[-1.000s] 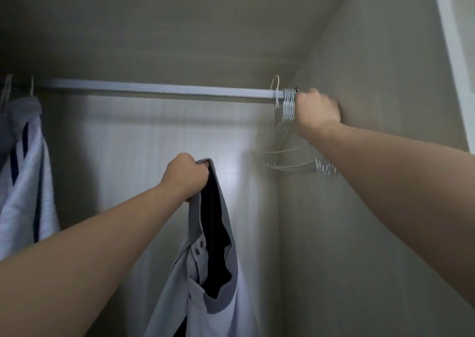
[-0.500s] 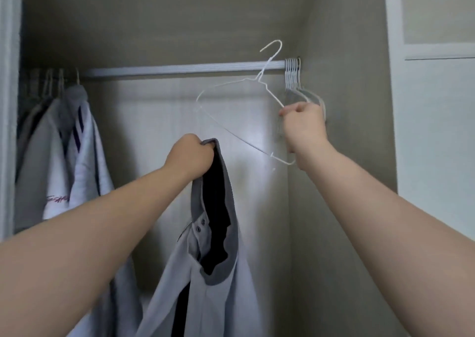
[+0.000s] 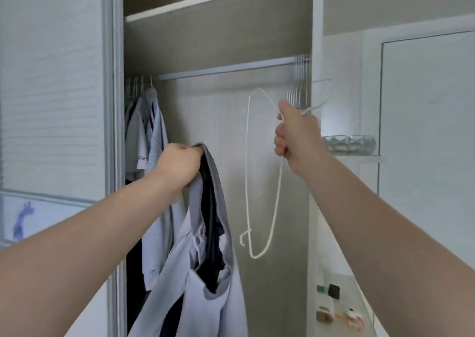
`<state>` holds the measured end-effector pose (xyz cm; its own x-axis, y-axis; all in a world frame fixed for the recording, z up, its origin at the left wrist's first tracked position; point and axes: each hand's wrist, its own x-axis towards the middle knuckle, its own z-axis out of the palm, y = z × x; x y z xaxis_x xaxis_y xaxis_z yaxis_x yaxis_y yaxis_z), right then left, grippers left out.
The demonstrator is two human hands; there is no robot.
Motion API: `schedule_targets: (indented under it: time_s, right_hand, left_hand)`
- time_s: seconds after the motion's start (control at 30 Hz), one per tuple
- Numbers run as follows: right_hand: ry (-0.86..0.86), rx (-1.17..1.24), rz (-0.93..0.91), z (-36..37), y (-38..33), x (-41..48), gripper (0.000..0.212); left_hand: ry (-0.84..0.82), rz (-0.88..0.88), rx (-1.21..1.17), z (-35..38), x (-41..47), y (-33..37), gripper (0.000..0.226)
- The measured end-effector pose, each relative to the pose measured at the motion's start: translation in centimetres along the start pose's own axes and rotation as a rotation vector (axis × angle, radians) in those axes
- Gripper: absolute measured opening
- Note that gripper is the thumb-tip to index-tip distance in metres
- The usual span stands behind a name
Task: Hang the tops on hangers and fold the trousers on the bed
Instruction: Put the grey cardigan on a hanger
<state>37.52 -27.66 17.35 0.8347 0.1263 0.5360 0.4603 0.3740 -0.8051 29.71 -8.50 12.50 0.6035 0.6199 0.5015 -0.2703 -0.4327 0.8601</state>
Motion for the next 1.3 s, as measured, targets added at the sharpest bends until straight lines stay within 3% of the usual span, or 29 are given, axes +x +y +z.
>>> schedule_targets:
  time_s: [0.27, 0.47, 0.73, 0.87, 1.0, 1.1, 1.2, 1.3]
  right_hand:
    - [-0.196, 0.029, 0.124, -6.4, -0.3, -12.8, 0.026]
    - [-0.230, -0.050, 0.163, -13.1, 1.3, -26.0, 0.029]
    - [-0.295, -0.270, 0.317, -20.5, 6.9, -38.7, 0.035]
    - [-0.307, -0.386, 0.397, -23.1, 8.3, -41.9, 0.037]
    - [-0.353, -0.575, 0.353, -24.8, 8.6, -43.6, 0.030]
    - [-0.381, -0.663, 0.338, -25.9, 9.8, -44.6, 0.028]
    - [-0.415, -0.680, 0.452, -26.3, 11.5, -45.4, 0.030]
    - [-0.299, -0.519, 0.553, -26.8, 11.7, -45.4, 0.031]
  left_hand:
    - [-0.098, -0.122, 0.212, -4.0, -10.1, -0.6, 0.014]
    - [-0.182, -0.165, 0.390, -4.2, -17.6, -3.1, 0.026]
    - [-0.282, -0.333, 0.343, -2.9, -25.1, -7.9, 0.017]
    - [-0.354, -0.345, 0.396, -0.2, -29.1, -8.9, 0.018]
    - [-0.496, -0.317, 0.534, 2.8, -33.3, -10.0, 0.020]
    - [-0.585, -0.335, 0.490, 4.9, -36.5, -9.7, 0.018]
    - [-0.670, -0.338, 0.404, 6.8, -39.0, -8.4, 0.017]
    - [-0.792, -0.378, 0.341, 8.1, -40.6, -7.7, 0.018]
